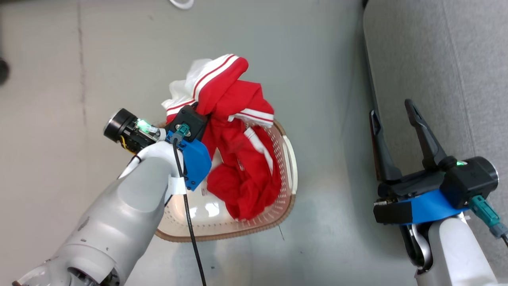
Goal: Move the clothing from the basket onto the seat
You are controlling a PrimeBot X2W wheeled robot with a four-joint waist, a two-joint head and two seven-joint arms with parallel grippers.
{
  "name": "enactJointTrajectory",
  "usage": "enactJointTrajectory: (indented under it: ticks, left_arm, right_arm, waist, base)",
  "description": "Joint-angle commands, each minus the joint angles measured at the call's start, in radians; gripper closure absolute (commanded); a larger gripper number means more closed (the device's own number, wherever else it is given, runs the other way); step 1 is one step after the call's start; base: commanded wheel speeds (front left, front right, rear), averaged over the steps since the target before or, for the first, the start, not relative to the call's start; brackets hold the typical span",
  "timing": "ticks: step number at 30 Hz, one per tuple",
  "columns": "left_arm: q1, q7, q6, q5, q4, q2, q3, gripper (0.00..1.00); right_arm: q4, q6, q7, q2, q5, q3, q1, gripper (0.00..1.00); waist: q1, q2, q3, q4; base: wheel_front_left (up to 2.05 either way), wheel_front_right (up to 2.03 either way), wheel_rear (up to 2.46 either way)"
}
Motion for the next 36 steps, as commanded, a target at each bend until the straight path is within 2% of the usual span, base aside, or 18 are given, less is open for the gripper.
enactJointTrajectory:
  ticks: [1,5,14,27,36]
  left_arm:
    - [0.012,-0.008,0.004,-0.014,-0.019,-0.005,0.017,1.00]
    - [0.039,-0.013,0.014,-0.049,-0.113,-0.006,0.076,1.00]
    - [0.175,-0.013,0.050,-0.036,-0.331,0.026,0.165,1.00]
    - [0.326,-0.013,0.035,-0.069,-0.433,0.010,0.213,1.00]
    - [0.318,0.004,0.045,-0.076,-0.499,0.005,0.203,1.00]
  right_arm:
    - [0.005,0.000,-0.003,-0.007,0.000,-0.003,0.017,0.00]
    - [0.022,0.000,-0.003,-0.007,-0.002,0.000,0.056,0.00]
    - [0.058,0.000,-0.003,-0.003,0.007,0.022,0.139,0.00]
    - [0.090,0.000,-0.003,0.006,0.026,0.066,0.275,0.00]
    - [0.061,0.000,-0.003,0.007,0.041,0.164,0.276,0.00]
  waist:
    - [0.0001,0.0000,-0.090,0.044]
    - [0.0001,0.0000,-0.168,0.050]
    - [0.0001,0.0000,-0.329,0.046]
    - [0.0001,0.0000,-0.510,0.051]
    - [0.0001,0.0000,-0.526,0.072]
  base:
    - [0.00,0.00,0.00]
    - [0.00,0.00,0.00]
    - [0.00,0.00,0.00]
    - [0.00,0.00,0.00]
    - [0.00,0.00,0.00]
